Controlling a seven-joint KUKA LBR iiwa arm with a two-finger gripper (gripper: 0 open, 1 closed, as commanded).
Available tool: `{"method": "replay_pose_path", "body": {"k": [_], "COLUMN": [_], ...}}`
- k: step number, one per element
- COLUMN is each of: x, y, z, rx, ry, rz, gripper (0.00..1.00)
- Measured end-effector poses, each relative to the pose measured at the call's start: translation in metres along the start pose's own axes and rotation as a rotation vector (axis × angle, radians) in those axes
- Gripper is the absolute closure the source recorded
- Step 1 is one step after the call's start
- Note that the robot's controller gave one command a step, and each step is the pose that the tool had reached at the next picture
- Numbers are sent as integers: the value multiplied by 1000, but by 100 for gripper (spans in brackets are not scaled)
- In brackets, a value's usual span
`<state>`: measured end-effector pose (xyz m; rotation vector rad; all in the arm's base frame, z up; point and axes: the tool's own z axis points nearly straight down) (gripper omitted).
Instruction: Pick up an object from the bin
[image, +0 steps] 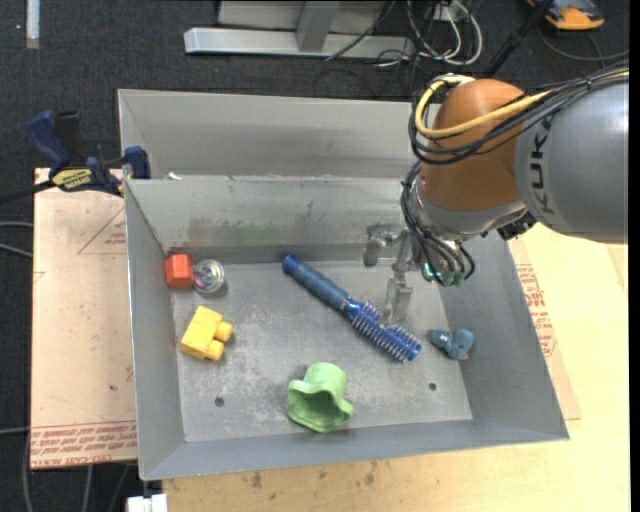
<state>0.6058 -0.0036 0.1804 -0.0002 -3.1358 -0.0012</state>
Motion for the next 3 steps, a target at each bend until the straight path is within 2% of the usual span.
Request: {"method": "replay_pose_path", "body": {"k": [1,2,3], "x": [21,19,-9], "y": [-8,-8,-13], "z": [115,110,-23], "rx": [0,0,2], "ry": [-1,-7,-17], "rz": [-161,-160,-157], "gripper": [0,100,100]}}
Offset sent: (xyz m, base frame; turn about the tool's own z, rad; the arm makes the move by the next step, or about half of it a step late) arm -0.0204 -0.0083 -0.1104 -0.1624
